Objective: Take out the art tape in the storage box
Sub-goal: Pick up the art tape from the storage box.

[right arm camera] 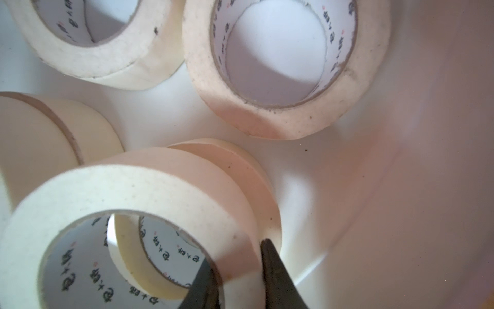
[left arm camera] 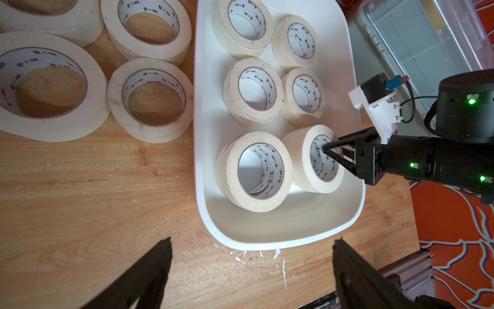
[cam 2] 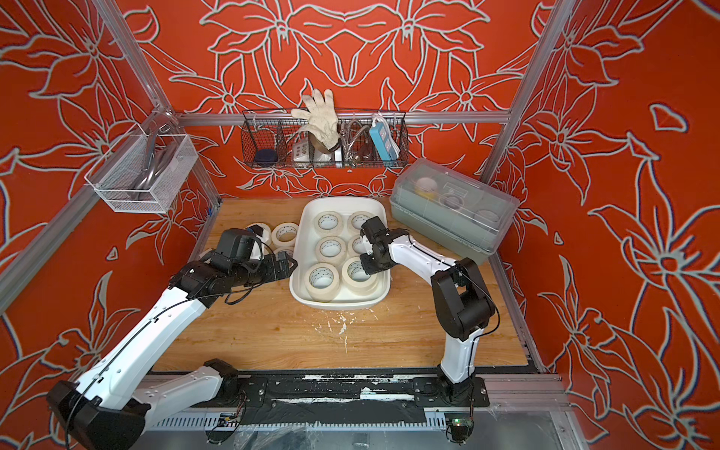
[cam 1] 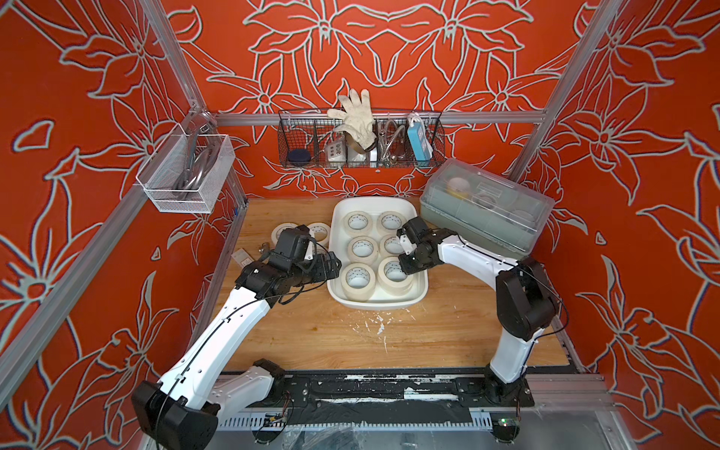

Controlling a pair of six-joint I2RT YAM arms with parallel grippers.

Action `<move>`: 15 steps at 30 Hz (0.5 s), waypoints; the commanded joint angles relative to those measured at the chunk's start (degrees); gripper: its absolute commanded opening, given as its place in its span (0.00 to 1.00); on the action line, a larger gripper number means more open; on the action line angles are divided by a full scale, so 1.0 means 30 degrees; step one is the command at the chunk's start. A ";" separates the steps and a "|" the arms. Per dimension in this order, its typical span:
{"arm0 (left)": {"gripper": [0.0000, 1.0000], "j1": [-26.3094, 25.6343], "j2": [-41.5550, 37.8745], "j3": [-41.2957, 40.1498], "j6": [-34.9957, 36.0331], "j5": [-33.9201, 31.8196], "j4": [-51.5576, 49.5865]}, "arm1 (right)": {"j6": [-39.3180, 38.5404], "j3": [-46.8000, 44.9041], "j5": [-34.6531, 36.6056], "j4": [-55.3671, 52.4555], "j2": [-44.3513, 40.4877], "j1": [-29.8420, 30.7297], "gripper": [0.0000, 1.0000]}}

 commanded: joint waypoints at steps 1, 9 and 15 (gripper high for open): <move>0.91 -0.0246 -0.0123 0.0074 0.0150 0.0303 0.0272 | -0.0036 0.1057 -0.0335 -0.0731 -0.1440 0.0043 0.00; 0.91 -0.0671 -0.0008 0.0741 0.0230 0.0145 0.0105 | -0.0034 0.3428 0.1014 -0.2756 -0.2396 0.0447 0.00; 0.92 -0.1324 0.0804 0.2288 0.0293 -0.0380 -0.0740 | 0.0019 0.4969 0.1584 -0.3504 -0.2998 0.1297 0.00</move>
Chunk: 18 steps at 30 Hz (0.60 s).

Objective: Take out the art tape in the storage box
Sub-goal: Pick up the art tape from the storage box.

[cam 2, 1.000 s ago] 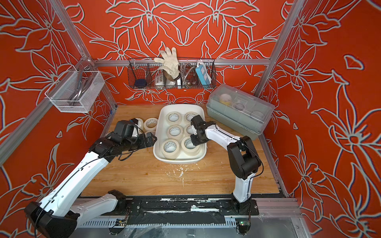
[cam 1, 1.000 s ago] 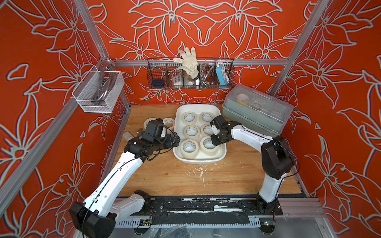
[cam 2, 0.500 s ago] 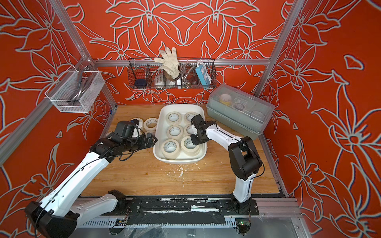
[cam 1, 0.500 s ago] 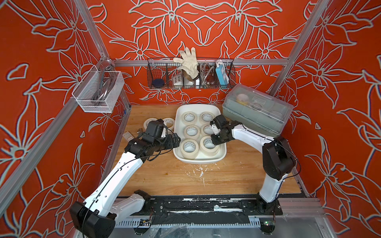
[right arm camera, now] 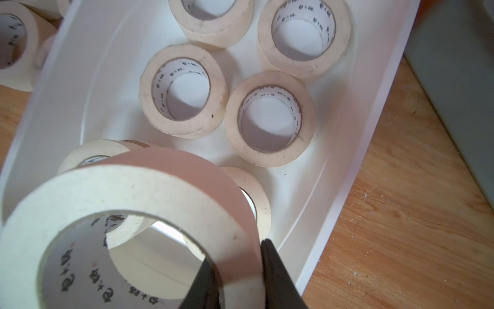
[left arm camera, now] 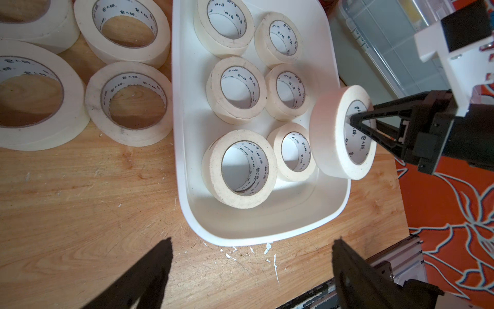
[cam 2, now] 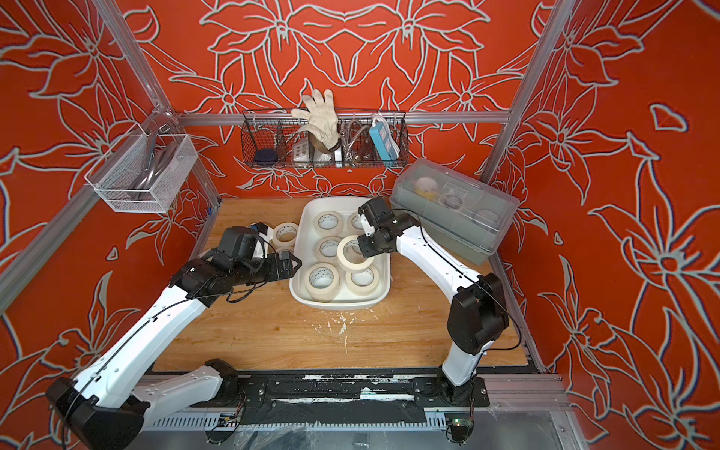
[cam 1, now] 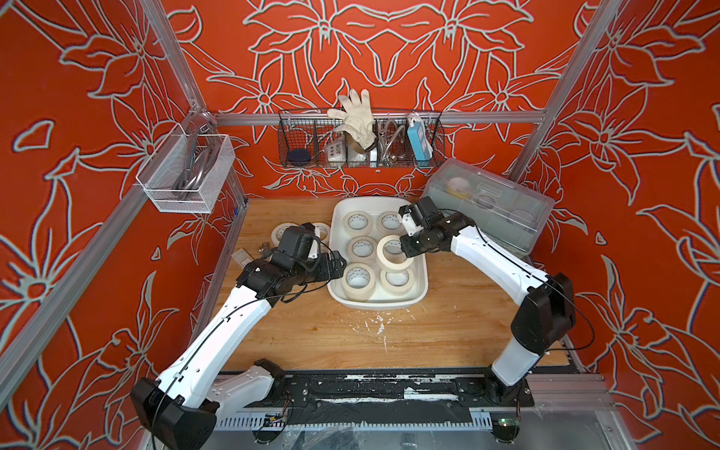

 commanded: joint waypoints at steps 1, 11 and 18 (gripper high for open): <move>0.92 -0.0545 0.0443 0.1232 0.0342 -0.0541 -0.0489 | 0.0030 0.1141 0.0693 -0.0951 -0.0851 0.0670 0.00; 0.91 -0.2267 0.2113 0.3699 0.0687 -0.1572 -0.0941 | 0.0429 0.1934 0.2370 -0.1040 -0.1199 0.2798 0.00; 0.82 -0.3703 0.3972 0.4720 0.1139 -0.3086 -0.1643 | 0.0586 0.1876 0.3246 -0.0846 -0.1158 0.4087 0.00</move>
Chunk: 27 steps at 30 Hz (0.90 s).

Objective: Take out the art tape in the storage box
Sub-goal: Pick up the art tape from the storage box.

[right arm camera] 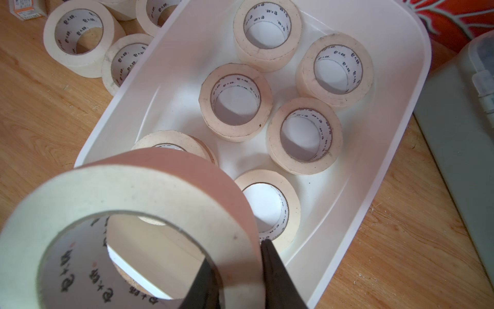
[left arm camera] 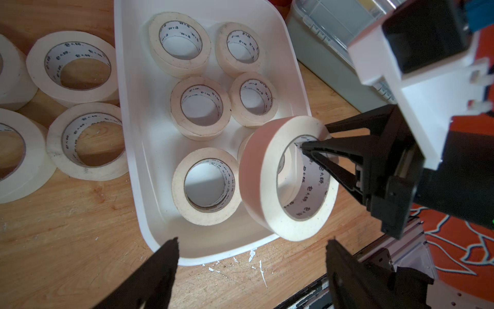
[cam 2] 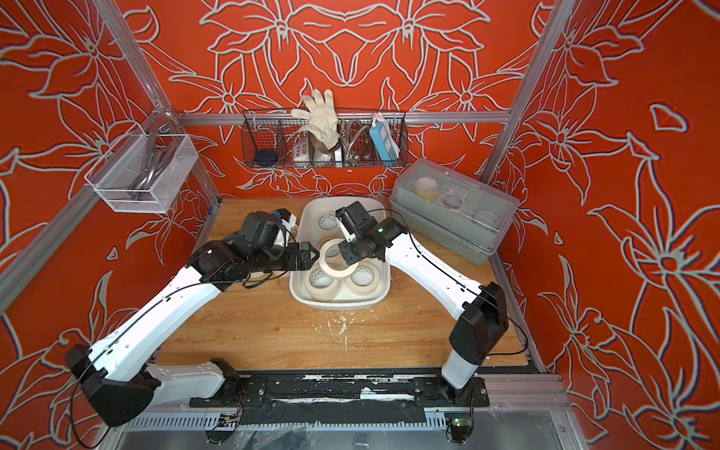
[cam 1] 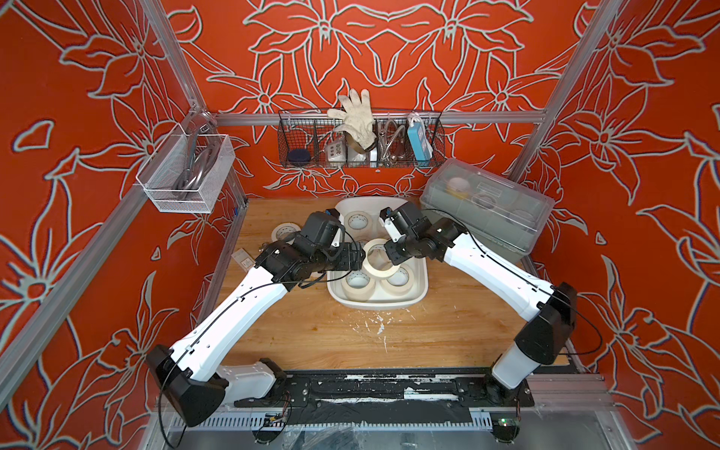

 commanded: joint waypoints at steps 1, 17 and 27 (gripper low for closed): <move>0.82 -0.0577 0.0789 0.0466 0.0533 -0.1114 -0.0781 | 0.0350 0.0684 0.0949 0.0086 -0.0553 0.0519 0.00; 0.59 -0.1105 0.3337 0.0981 0.0294 -0.1954 -0.0962 | 0.0312 0.0345 0.1230 0.0177 -0.0436 0.1263 0.00; 0.30 -0.1097 0.3590 0.0344 -0.0149 -0.1680 -0.0061 | 0.0002 -0.0688 0.1358 0.0935 -0.1458 0.1268 0.00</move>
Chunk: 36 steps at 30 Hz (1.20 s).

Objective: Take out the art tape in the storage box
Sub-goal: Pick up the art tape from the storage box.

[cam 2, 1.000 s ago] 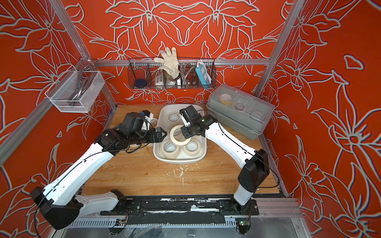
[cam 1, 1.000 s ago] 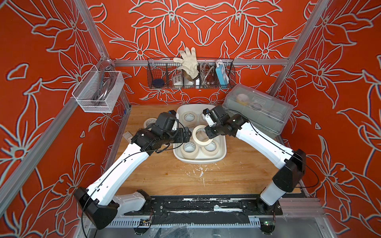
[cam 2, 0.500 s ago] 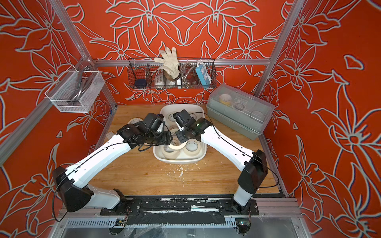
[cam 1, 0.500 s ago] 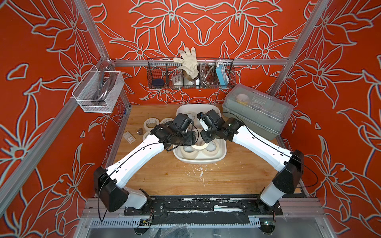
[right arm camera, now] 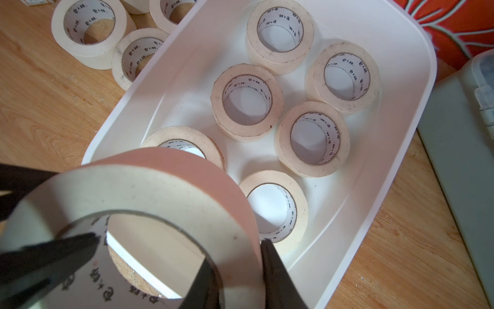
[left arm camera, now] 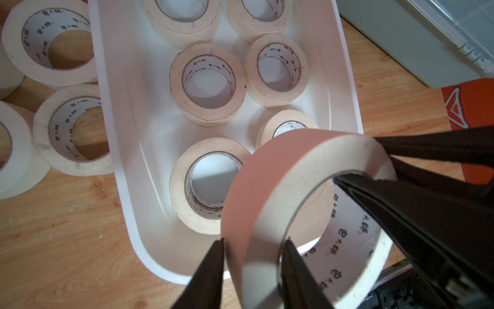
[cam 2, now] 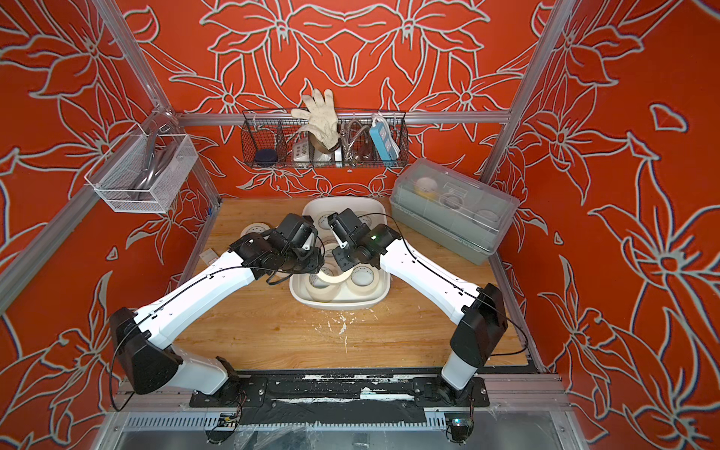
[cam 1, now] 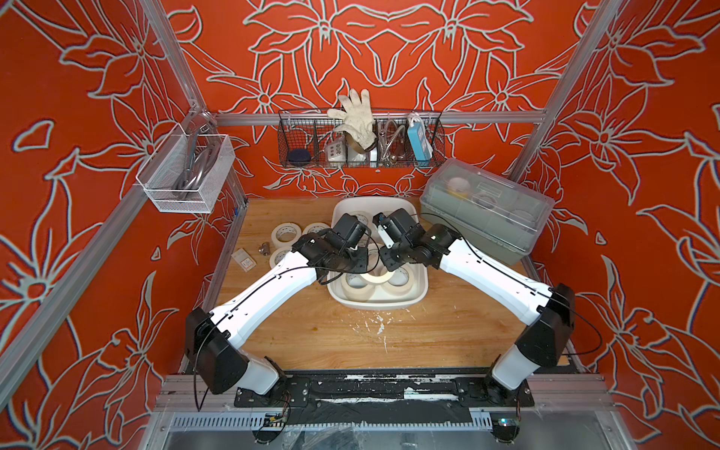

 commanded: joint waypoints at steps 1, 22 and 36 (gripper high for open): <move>0.29 -0.0025 0.0166 -0.0276 -0.0110 -0.0142 0.0198 | -0.0078 -0.0164 0.0370 0.0597 -0.1199 0.0176 0.00; 0.00 0.1949 -0.2805 -0.3093 -0.0945 -0.0852 0.0742 | -0.0194 -0.2184 0.0164 0.2200 -0.4714 -0.0196 0.57; 0.00 0.7238 -0.7748 -0.7292 -0.3881 -0.3290 -0.0024 | 0.0574 -0.5538 0.0602 0.3992 -0.7415 -0.1547 0.56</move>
